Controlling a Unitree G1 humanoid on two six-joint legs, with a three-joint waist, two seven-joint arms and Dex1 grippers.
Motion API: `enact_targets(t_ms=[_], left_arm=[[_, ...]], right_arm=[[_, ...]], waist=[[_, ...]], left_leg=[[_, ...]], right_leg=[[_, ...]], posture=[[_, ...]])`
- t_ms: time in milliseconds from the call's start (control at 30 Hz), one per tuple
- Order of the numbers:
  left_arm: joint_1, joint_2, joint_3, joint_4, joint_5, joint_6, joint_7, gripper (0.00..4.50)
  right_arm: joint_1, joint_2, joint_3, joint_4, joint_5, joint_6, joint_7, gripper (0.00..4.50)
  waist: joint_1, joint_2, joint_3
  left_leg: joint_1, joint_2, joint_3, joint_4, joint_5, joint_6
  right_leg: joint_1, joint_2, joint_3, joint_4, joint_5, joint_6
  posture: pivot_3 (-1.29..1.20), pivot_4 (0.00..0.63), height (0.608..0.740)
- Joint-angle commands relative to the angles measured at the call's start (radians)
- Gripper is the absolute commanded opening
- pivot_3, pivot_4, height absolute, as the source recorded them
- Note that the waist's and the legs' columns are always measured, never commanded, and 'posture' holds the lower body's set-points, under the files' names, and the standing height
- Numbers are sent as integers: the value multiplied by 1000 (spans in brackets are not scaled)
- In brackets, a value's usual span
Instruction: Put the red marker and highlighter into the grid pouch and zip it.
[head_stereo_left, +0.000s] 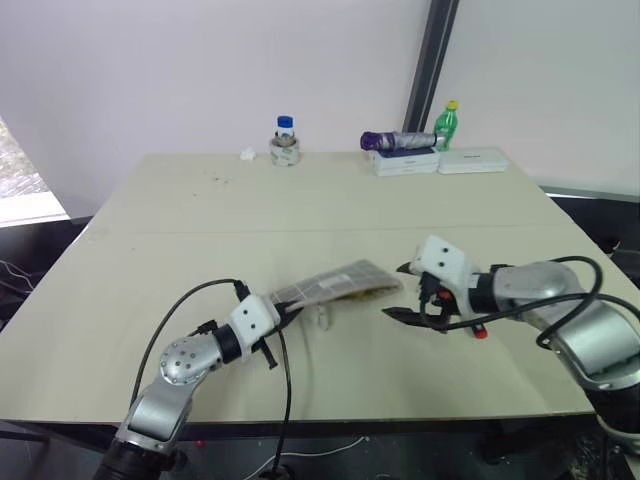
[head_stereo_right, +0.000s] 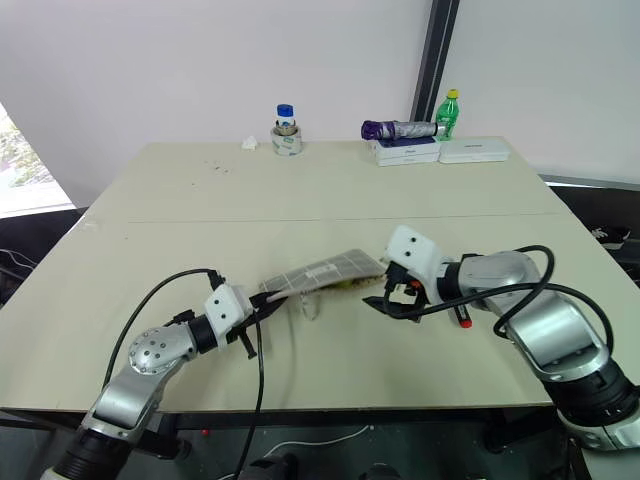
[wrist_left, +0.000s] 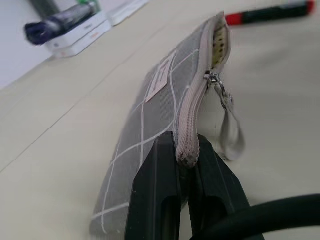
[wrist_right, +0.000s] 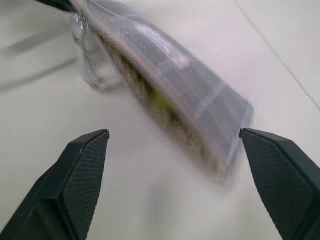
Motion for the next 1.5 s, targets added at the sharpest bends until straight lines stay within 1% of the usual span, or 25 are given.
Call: enact_targets(t_ms=[33,233,433,467,533,633,667,733,767,833,900,1000,1300,1500], left_arm=[[-37,-63,16,-30,-6,83,91,0],[-84,-144,-4,-12,4,128,151,0],[-107,-164,-16,11,9,127,156,0],[-108,-163,-17,14,9,124,153,0],[-109,-161,-16,20,8,120,150,0],[-112,-160,-14,27,8,116,148,0],[-113,-159,-12,29,8,116,148,0],[-114,-158,-10,31,6,113,147,0],[-115,-158,-8,32,4,112,147,0],[-115,-158,-4,34,-2,107,144,0],[-115,-156,-1,33,-8,103,139,0],[-117,-146,-9,35,-2,90,127,0],[-120,-143,-26,39,9,64,112,0],[-115,-133,-43,33,22,48,99,0]], right_arm=[[31,-8,-126,91,-21,48,-93,4373],[109,38,-234,250,-46,114,-237,4373],[176,107,-284,263,-7,166,-278,4373],[181,117,-288,261,-2,172,-285,4142],[187,131,-294,257,4,182,-298,3509],[189,137,-294,251,14,191,-305,2020],[186,133,-291,245,16,190,-305,1440],[178,117,-282,224,20,170,-296,468],[177,102,-271,204,21,144,-278,294],[187,61,-241,138,18,75,-227,294],[208,-9,-193,35,11,-23,-141,294],[198,-59,-167,-50,37,-69,-74,294],[106,-66,-55,-18,-23,-65,-95,294],[95,-68,-34,5,-36,-69,-88,294]], waist=[[0,0,0],[0,0,0],[-8,0,0],[-8,0,0],[-5,0,0],[-4,0,0],[-4,0,0],[-4,0,0],[-4,0,0],[-6,1,0],[-6,1,0],[-6,1,0],[-2,0,0],[-2,0,0]], left_leg=[[0,0,0,1,0,0],[0,-1,0,1,0,0],[0,-1,2,0,0,0],[1,-1,2,0,0,1],[1,-1,2,1,0,1],[2,-1,2,1,0,1],[2,-1,2,1,0,1],[2,-1,2,1,0,1],[1,-1,2,1,0,1],[1,-1,2,1,0,1],[1,-1,2,1,0,1],[2,-1,2,1,0,1],[1,-1,2,2,0,1],[1,-1,2,2,-1,1]], right_leg=[[0,0,0,0,0,0],[0,0,0,0,1,1],[0,0,0,0,1,1],[0,0,1,0,1,1],[1,0,1,0,1,1],[2,0,1,0,1,1],[2,0,1,0,1,1],[2,0,1,0,1,1],[2,0,1,0,1,1],[1,0,1,0,1,1],[1,0,1,0,1,1],[2,1,0,0,1,2],[2,0,1,0,1,2],[2,0,1,-1,1,2]], posture=[[0,150,740],[0,150,740],[0,150,740],[0,150,740],[0,150,740],[0,150,740],[0,150,740],[0,150,740],[0,150,740],[0,150,740],[0,150,740],[0,150,740],[0,150,740],[0,150,740]])
